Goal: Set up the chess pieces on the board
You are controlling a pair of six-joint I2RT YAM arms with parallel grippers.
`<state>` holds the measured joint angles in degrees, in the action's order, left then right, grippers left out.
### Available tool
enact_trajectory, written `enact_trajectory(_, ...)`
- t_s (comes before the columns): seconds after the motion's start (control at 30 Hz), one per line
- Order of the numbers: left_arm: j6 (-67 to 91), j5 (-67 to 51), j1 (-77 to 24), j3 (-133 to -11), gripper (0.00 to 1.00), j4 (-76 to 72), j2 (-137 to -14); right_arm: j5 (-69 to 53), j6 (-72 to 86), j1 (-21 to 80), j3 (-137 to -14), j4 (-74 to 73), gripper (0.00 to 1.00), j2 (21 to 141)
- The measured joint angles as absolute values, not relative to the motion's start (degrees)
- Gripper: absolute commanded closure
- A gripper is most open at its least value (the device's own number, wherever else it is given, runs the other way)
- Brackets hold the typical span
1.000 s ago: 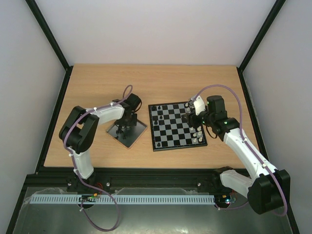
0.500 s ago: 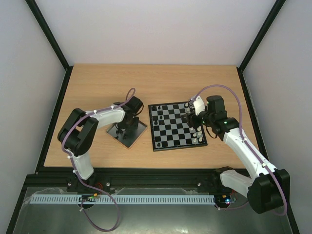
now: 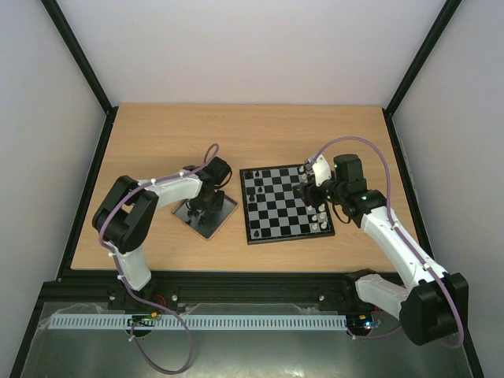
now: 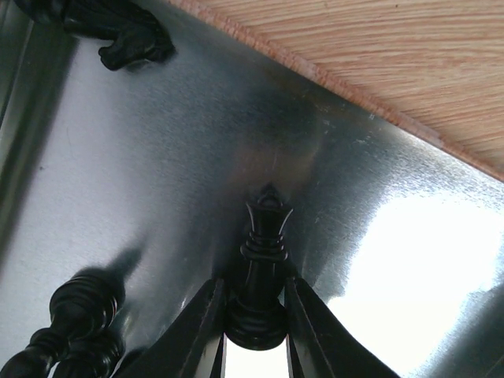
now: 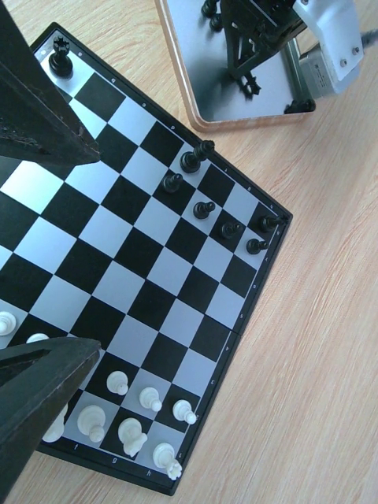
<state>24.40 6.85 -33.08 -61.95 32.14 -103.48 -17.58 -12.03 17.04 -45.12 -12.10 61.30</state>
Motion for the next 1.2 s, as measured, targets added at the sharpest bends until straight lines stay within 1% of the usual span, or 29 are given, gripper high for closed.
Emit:
enact_trajectory(0.27,22.9,6.9,-33.5,-61.3,0.9,32.3,-102.1,-18.6,-8.9,17.0,-46.0,-12.6,0.39,62.6)
enact_trajectory(0.37,20.9,6.9,-35.0,-60.3,0.9,32.5,-98.2,-20.4,-7.3,17.0,-49.5,-13.8,0.39,64.8)
enact_trajectory(0.53,16.4,5.7,-39.1,-59.9,0.91,29.3,-87.6,-24.2,-5.3,17.0,-57.6,-16.9,0.39,69.7)
enact_trajectory(0.67,13.1,1.0,-40.9,-57.4,0.89,23.5,-79.5,-30.9,-4.1,17.0,-65.9,-20.8,0.39,75.5)
enact_trajectory(0.7,12.4,-0.7,-41.0,-56.3,0.89,21.8,-77.6,-33.5,-3.7,17.0,-68.0,-22.0,0.37,77.0)
enact_trajectory(0.87,10.6,-6.9,-41.0,-52.6,0.87,16.9,-73.4,-44.1,-1.8,17.5,-73.9,-25.4,0.37,82.5)
enact_trajectory(0.97,10.2,-9.7,-41.0,-52.0,0.87,15.8,-73.3,-47.4,-1.3,19.6,-75.3,-26.7,0.39,85.3)
enact_trajectory(1.2,9.5,-14.4,-41.0,-51.9,0.86,13.8,-72.2,-50.3,0.2,26.7,-75.4,-27.5,0.5,91.9)
